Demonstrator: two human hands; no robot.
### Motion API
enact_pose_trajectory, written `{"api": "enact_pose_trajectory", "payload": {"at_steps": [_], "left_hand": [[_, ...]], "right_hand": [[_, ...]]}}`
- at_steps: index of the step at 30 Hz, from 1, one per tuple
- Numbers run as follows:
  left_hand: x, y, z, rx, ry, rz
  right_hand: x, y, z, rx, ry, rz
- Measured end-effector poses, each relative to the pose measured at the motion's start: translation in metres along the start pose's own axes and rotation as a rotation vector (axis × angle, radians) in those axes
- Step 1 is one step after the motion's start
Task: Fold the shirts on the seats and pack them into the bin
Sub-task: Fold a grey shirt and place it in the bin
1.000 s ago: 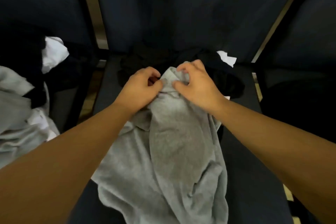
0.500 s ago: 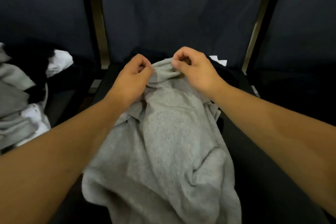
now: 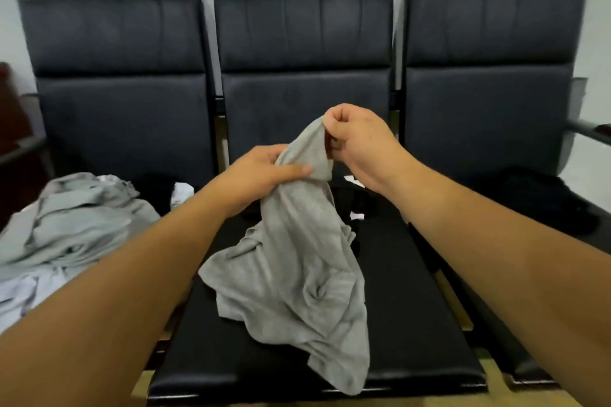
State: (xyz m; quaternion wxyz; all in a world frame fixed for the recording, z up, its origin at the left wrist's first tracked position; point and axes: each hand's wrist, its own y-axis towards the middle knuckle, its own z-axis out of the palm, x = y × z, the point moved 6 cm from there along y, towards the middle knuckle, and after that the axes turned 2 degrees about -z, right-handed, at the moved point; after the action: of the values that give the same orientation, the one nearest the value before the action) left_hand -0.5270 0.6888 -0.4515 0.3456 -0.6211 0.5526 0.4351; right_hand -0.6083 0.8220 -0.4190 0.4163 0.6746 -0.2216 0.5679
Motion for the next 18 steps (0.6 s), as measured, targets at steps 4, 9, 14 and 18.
{"api": "enact_pose_trajectory", "payload": {"at_steps": [4, 9, 14, 18], "left_hand": [[-0.014, -0.020, -0.002, 0.021, -0.183, 0.018], [0.003, -0.046, 0.024, 0.023, -0.416, 0.023], [0.047, -0.062, 0.026, -0.192, -0.018, 0.012], [0.039, -0.063, 0.014, -0.246, 0.276, 0.112]], "right_hand": [[0.013, -0.021, 0.002, -0.014, 0.228, 0.153], [-0.015, -0.060, 0.009, -0.106, 0.396, 0.345], [-0.048, -0.081, 0.017, -0.053, 0.254, 0.337], [-0.067, -0.079, 0.021, 0.085, 0.103, 0.312]]}}
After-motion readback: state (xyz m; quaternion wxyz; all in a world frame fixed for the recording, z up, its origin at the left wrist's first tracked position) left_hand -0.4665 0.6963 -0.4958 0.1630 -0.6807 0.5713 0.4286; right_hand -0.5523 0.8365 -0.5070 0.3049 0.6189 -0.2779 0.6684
